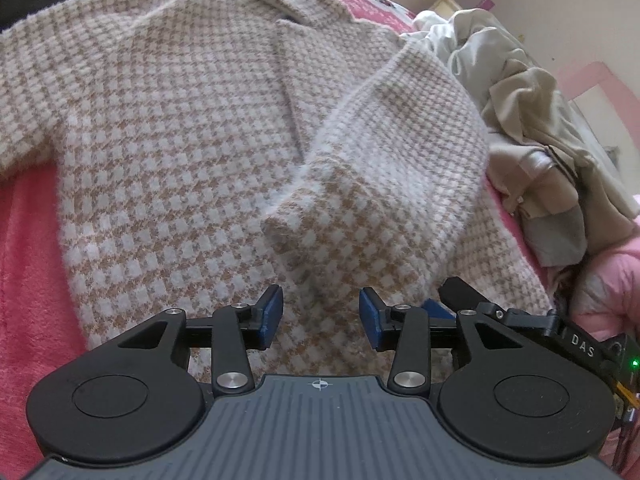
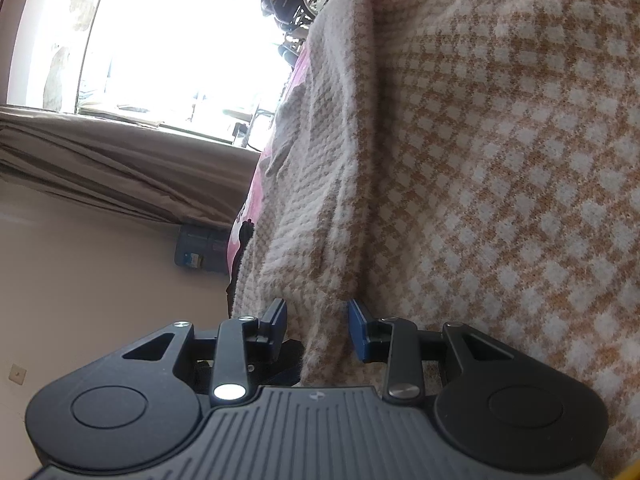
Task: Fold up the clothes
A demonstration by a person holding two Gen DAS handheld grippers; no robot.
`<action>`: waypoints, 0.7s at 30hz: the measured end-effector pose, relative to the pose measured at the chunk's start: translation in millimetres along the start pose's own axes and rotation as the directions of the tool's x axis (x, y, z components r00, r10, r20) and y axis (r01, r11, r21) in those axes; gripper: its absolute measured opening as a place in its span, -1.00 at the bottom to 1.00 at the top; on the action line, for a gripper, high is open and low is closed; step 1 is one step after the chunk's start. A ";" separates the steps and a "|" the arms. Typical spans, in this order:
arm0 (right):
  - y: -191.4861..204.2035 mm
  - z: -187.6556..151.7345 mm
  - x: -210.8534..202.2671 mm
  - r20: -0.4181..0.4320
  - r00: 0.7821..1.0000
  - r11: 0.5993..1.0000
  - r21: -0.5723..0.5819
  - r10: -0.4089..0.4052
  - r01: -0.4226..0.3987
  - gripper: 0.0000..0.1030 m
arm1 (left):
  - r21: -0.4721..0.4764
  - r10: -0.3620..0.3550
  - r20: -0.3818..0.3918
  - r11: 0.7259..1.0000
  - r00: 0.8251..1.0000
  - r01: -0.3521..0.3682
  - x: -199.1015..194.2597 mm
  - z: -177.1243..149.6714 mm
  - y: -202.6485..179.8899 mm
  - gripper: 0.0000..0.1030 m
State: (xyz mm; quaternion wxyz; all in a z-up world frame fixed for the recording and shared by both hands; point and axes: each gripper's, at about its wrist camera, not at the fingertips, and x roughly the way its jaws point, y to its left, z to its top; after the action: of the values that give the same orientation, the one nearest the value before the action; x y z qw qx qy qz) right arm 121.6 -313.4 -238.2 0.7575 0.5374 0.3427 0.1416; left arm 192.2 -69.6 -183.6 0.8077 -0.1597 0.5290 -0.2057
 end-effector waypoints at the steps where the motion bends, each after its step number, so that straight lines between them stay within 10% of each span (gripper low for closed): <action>1: -0.2 -0.1 0.2 0.001 1.000 1.000 0.003 0.002 -0.002 -0.28 | 0.000 0.000 0.001 1.000 1.000 0.000 0.2 -0.4 0.4 -0.19; 21: -2.2 -0.8 -1.4 0.000 1.000 1.000 -0.001 -0.002 0.002 -0.28 | -0.002 0.012 0.037 1.000 0.999 -0.012 2.5 -6.8 -1.0 -0.21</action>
State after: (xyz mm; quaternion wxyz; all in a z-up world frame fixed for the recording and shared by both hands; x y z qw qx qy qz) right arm 119.8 -314.5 -239.7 0.7578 0.5366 0.3433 0.1409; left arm 186.7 -72.0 -187.7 0.8185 -0.1607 0.5151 -0.1974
